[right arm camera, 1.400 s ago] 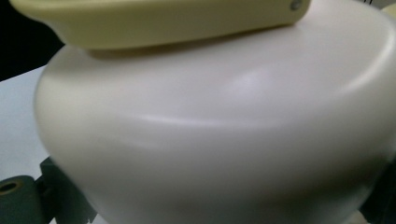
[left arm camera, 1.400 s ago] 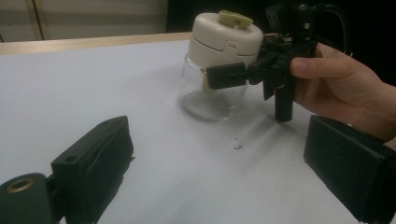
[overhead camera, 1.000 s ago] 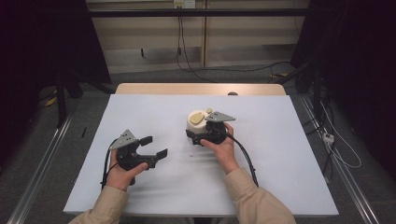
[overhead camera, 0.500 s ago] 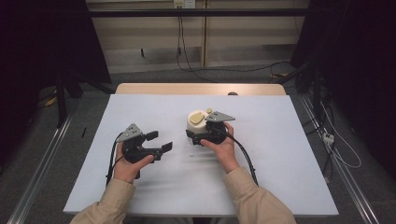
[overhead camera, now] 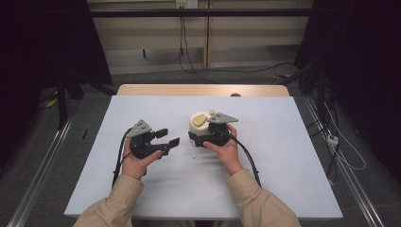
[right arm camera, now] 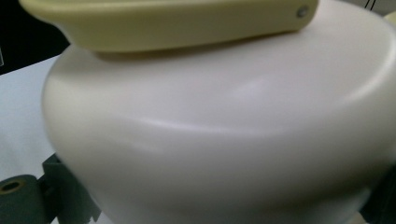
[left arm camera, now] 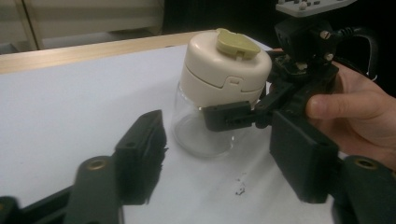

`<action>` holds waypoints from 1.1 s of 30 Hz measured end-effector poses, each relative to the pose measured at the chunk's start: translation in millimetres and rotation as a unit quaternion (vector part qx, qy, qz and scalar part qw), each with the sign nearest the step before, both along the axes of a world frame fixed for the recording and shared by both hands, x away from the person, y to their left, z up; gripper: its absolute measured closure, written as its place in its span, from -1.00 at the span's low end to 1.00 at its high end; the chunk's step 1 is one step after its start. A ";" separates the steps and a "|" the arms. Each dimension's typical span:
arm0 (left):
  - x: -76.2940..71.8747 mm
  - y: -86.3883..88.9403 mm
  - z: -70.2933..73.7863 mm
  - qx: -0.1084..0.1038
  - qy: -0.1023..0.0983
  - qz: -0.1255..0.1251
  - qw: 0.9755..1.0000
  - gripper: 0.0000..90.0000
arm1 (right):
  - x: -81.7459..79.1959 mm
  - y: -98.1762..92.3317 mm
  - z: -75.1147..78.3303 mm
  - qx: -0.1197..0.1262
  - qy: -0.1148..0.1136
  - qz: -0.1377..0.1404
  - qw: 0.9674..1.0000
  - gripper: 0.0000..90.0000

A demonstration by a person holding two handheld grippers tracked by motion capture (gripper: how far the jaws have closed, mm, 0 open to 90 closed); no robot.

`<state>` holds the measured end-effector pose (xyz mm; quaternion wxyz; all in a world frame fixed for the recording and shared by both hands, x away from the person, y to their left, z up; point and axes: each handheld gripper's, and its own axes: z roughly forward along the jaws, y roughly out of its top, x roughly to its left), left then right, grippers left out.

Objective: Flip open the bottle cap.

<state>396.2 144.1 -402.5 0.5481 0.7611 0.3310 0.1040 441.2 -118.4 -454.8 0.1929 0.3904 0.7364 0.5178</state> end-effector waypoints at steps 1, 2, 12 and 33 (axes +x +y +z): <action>1.4 -1.9 0.1 0.004 -0.001 -0.001 1.000 -0.09 | -0.2 -0.2 0.1 0.000 0.001 0.001 1.000 -0.91; 2.8 -4.1 0.3 0.009 0.002 -0.002 1.000 -0.01 | -0.4 -0.3 0.3 0.000 0.001 0.001 1.000 -0.91; 13.3 -19.2 -1.7 0.032 0.020 0.001 0.999 0.41 | -1.6 -0.6 1.1 -0.005 0.000 0.002 1.000 -0.91; 22.3 -41.8 9.0 0.046 0.026 -0.025 0.998 1.00 | -2.4 -0.1 1.0 -0.004 0.002 -0.002 1.000 -0.91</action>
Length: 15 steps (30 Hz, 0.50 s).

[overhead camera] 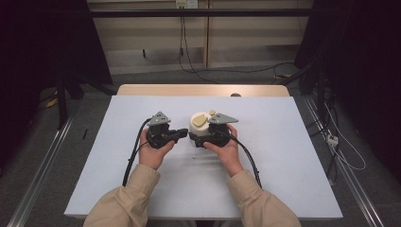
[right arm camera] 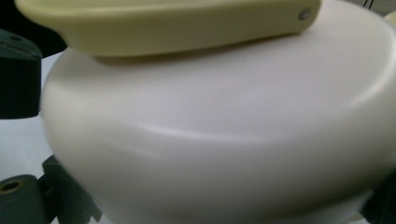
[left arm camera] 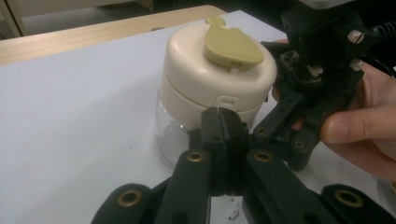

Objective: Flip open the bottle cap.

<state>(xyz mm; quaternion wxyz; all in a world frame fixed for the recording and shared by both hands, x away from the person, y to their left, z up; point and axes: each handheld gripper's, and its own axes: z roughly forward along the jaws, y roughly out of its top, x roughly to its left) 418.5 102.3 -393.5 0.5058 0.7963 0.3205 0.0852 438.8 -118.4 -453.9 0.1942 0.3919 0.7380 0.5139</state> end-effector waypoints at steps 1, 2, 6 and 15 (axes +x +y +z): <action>0.7 -0.9 0.9 0.001 -0.001 0.000 1.000 1.00 | 0.0 0.0 -0.1 0.000 0.000 0.000 1.000 -0.91; 1.3 -1.9 1.4 -0.001 0.001 0.000 1.000 1.00 | 0.1 -0.1 -0.1 0.000 0.000 0.000 1.000 -0.91; 3.9 -5.0 4.2 0.004 0.000 -0.002 1.000 1.00 | 0.2 -0.1 -0.1 0.000 0.000 0.000 1.000 -0.91; 8.8 -11.5 8.6 0.010 0.001 -0.004 1.000 1.00 | -0.3 -0.6 0.4 0.001 0.001 -0.002 1.000 -0.91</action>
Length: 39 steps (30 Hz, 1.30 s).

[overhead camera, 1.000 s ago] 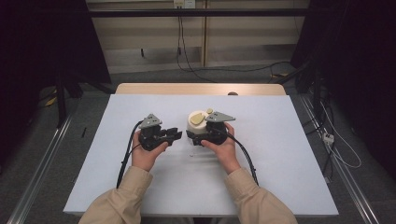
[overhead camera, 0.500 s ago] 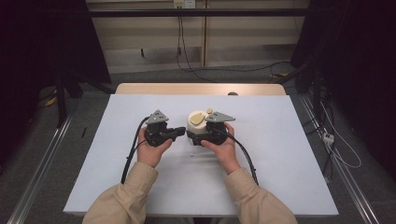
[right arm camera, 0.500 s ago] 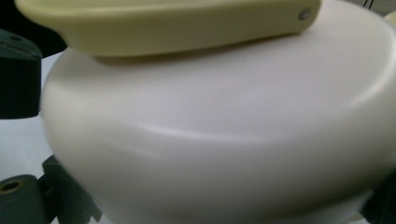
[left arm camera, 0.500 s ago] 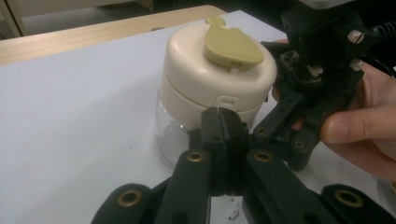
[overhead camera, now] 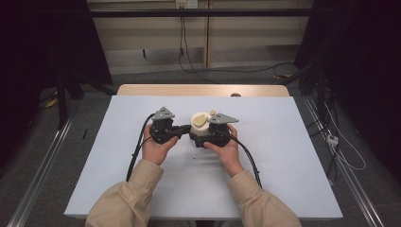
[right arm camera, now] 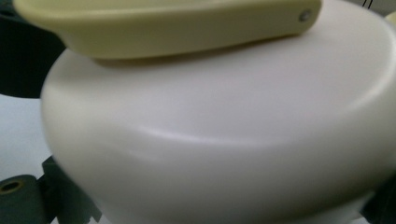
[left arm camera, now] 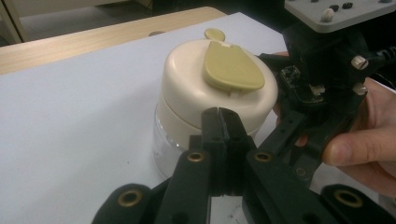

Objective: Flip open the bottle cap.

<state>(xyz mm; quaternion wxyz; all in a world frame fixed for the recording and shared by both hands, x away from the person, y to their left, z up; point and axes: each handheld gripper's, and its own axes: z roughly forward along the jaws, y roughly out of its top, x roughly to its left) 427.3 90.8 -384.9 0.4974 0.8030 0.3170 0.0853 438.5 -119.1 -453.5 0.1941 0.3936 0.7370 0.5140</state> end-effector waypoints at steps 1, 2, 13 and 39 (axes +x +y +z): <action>0.0 -1.2 0.6 -0.002 0.001 -0.001 1.000 1.00 | -0.1 0.0 0.0 0.000 0.001 -0.001 1.000 -0.91; 0.4 -2.2 1.0 -0.001 0.001 -0.002 1.000 1.00 | -0.1 0.0 0.1 0.000 0.001 -0.001 1.000 -0.91; 3.3 -2.6 2.0 -0.001 0.002 0.001 1.000 1.00 | 0.3 0.2 -0.1 0.001 0.001 -0.003 1.000 -0.91; 2.9 -7.2 8.0 -0.013 0.004 0.003 1.000 1.00 | 0.8 0.9 -0.4 -0.002 -0.001 -0.003 1.000 -0.91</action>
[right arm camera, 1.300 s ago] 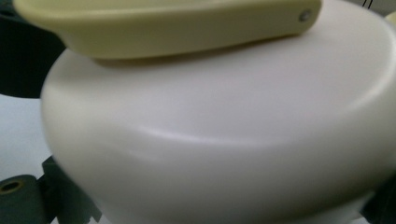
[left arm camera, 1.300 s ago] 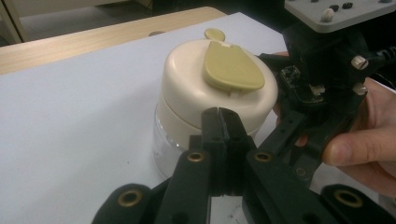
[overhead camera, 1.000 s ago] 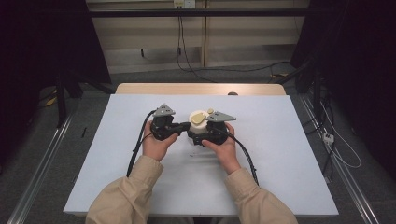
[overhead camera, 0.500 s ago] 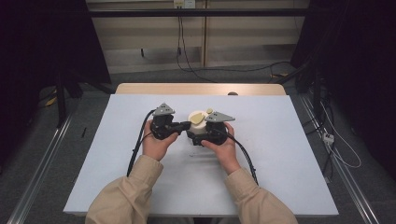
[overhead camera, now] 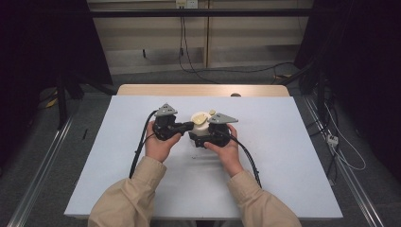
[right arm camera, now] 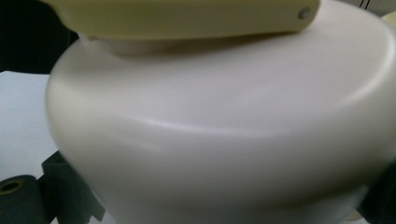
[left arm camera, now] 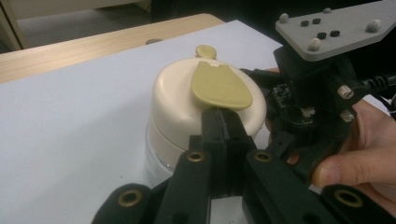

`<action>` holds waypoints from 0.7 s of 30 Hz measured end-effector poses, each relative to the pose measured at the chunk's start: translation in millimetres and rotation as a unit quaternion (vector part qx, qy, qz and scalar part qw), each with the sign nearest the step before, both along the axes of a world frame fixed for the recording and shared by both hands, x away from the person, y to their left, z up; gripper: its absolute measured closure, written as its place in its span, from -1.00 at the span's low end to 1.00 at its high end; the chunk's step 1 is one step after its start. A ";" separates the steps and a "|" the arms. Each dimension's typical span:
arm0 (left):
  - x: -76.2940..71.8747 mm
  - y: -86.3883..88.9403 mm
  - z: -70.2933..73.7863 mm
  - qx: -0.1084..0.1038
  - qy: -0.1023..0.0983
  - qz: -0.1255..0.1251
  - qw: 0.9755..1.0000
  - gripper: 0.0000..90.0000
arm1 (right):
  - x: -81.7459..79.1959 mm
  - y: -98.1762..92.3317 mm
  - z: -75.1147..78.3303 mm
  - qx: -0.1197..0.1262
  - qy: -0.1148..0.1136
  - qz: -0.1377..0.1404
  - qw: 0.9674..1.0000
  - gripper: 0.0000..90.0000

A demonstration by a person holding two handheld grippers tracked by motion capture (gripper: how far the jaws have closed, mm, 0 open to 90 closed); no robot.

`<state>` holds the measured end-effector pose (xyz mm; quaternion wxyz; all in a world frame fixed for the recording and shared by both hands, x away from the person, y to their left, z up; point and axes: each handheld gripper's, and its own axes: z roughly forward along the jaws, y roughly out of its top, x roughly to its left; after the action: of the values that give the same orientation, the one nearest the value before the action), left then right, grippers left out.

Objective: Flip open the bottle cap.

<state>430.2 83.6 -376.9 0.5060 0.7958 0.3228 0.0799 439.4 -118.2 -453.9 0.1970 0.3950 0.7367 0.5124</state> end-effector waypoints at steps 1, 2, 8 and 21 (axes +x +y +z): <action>-0.2 -0.5 0.4 -0.001 0.000 0.000 1.000 1.00 | 0.0 0.0 0.0 0.000 0.000 0.000 1.000 -0.91; -0.3 -1.2 1.2 0.001 0.001 0.001 1.000 1.00 | -0.1 0.0 0.1 0.000 0.000 0.000 1.000 -0.91; 0.3 -1.7 2.0 -0.001 -0.001 0.002 1.000 1.00 | 0.0 0.1 -0.1 0.000 0.000 -0.001 1.000 -0.91; 1.4 -3.1 5.9 -0.007 -0.004 0.002 1.000 1.00 | 0.1 0.3 -0.1 0.000 0.000 -0.002 1.000 -0.91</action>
<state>431.6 80.5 -371.0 0.5130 0.7912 0.3227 0.0817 439.5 -117.9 -454.0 0.1975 0.3963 0.7358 0.5123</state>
